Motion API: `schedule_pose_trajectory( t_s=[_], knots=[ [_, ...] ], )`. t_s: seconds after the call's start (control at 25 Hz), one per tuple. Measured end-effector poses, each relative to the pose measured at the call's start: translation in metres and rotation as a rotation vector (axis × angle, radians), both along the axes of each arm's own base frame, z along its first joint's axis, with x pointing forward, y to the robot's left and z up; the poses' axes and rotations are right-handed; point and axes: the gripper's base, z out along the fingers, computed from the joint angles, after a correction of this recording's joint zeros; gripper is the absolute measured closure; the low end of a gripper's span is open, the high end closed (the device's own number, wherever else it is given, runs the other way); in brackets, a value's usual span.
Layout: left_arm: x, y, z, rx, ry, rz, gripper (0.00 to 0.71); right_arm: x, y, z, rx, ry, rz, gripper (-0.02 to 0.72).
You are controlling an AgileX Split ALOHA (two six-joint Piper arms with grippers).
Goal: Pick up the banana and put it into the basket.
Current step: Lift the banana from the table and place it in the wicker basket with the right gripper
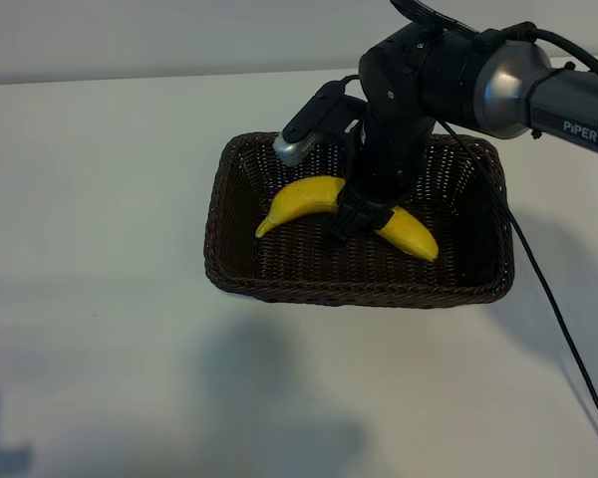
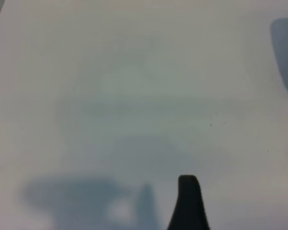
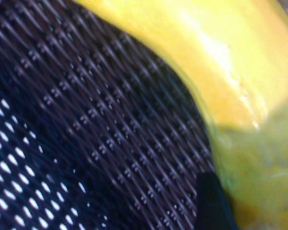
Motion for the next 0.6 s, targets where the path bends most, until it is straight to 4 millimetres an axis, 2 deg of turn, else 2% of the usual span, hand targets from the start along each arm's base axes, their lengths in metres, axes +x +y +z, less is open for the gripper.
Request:
schedule_pose_trajectory(
  t_s=[0.08,0.32,0.6],
  knots=[
    [0.000,0.000,0.000,0.000,0.000,0.000,0.141,-0.001,-0.001,0.000,-0.006,0.009,-0.002,0.256],
    [0.000,0.000,0.000,0.000,0.000,0.000,0.141,-0.003,-0.003,0.012,0.001,-0.004,-0.034,0.082],
    [0.000,0.000,0.000,0.000,0.000,0.000,0.141,-0.006,-0.012,0.048,-0.009,-0.021,-0.067,0.065]
  ],
)
